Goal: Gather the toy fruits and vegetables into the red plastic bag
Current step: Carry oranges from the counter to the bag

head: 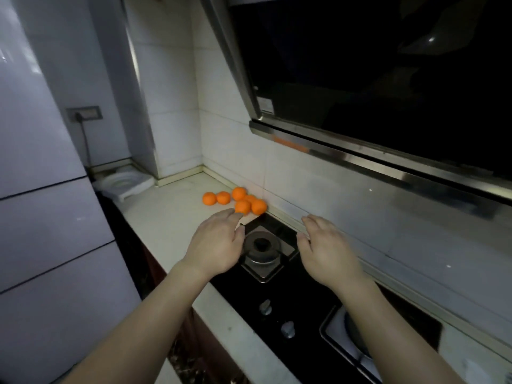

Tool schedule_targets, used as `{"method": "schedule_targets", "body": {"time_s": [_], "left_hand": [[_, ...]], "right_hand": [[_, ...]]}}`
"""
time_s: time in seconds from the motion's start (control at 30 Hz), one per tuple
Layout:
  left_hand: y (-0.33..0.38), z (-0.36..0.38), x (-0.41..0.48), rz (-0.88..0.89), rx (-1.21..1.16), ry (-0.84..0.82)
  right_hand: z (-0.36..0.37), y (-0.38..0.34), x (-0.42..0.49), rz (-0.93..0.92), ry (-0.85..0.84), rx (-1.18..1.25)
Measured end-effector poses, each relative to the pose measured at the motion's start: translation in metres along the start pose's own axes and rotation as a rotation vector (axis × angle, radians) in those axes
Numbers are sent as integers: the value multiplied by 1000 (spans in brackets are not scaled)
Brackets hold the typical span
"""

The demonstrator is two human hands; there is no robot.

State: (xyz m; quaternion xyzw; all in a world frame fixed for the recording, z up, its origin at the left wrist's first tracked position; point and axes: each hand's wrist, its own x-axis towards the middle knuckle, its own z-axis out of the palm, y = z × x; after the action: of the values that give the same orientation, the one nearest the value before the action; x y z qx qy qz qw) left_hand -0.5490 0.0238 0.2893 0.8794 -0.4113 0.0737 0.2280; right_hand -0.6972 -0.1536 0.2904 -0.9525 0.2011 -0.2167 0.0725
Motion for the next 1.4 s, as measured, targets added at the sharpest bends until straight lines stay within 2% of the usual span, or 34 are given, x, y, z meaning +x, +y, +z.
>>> {"method": "schedule_targets", "body": {"time_s": [0.27, 0.5, 0.87, 1.07, 1.4], "left_hand": [[-155, -47, 23, -48, -16, 7], [-242, -68, 49, -39, -29, -31], [-314, -44, 135, 14, -9, -117], [-354, -38, 201, 34, 35, -94], [-391, -27, 288, 108, -25, -102]], "right_hand": [[61, -130, 81, -72, 4, 65], [98, -192, 125, -20, -35, 77], [164, -202, 217, 65, -43, 79], [198, -199, 290, 104, -65, 88], [212, -191, 350, 241, -39, 22]]}}
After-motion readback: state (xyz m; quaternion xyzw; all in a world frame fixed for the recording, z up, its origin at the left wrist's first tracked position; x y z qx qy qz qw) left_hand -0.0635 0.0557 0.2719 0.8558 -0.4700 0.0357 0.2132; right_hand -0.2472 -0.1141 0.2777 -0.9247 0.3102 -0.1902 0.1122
